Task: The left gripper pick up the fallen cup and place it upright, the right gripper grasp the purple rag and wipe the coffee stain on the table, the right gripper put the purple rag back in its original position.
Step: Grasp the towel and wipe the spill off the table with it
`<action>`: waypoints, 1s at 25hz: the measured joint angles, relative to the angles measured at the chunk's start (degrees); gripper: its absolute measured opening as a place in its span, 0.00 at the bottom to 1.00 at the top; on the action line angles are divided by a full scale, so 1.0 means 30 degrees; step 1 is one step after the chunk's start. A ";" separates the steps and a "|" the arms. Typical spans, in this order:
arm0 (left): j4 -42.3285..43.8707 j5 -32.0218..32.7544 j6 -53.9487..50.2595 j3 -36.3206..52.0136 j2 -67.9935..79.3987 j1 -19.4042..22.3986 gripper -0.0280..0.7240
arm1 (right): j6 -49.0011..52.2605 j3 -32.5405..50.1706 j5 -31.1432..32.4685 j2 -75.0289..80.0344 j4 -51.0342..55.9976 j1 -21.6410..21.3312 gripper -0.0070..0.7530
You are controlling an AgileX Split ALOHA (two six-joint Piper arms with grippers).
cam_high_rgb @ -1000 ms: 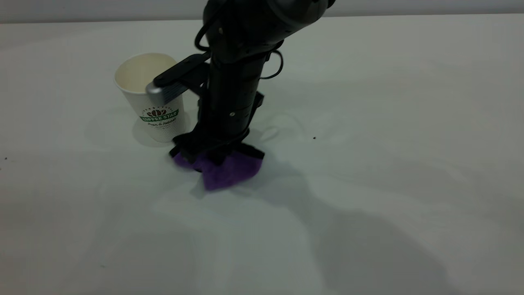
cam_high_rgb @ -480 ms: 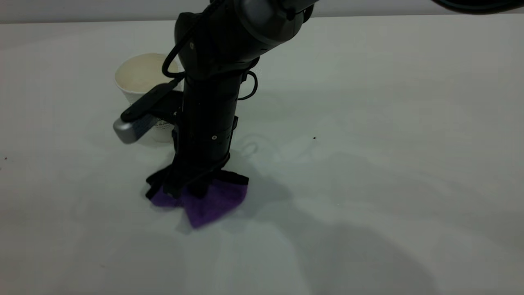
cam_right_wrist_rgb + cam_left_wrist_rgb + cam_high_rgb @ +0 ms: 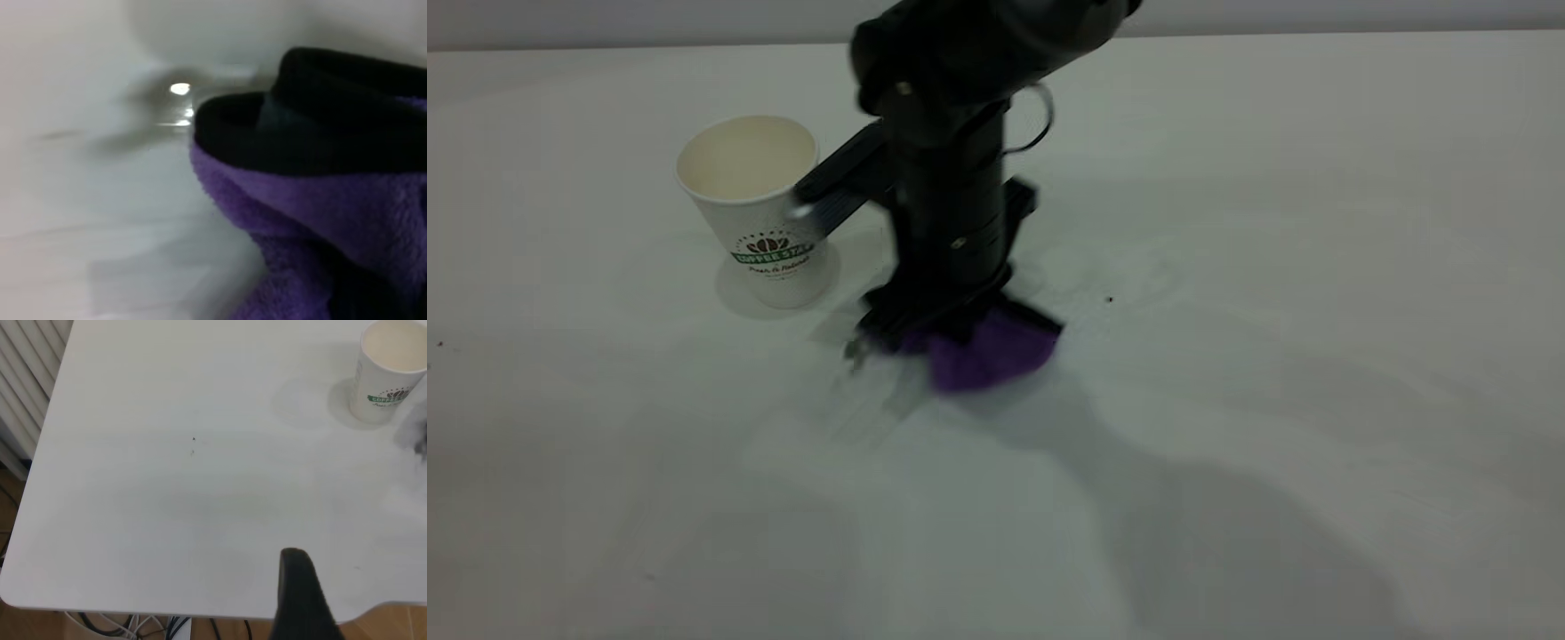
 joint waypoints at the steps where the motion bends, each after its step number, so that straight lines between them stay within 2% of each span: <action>1: 0.0000 0.0000 0.0000 0.0000 0.0000 0.0000 0.70 | 0.0637 0.0000 -0.0005 0.0000 -0.0529 -0.0178 0.10; 9: 0.0000 0.0000 0.0000 0.0000 0.0000 0.0000 0.70 | 0.1924 0.0000 -0.1185 0.0033 -0.1470 0.0274 0.10; 15: 0.0000 0.0000 0.0000 0.0000 0.0000 0.0000 0.70 | 0.1272 0.0000 -0.2358 0.0079 0.0341 0.1386 0.10; 25: 0.0000 0.0000 0.0000 0.0000 0.0000 0.0000 0.70 | 0.0148 0.0000 -0.2490 0.0079 0.2080 0.2547 0.10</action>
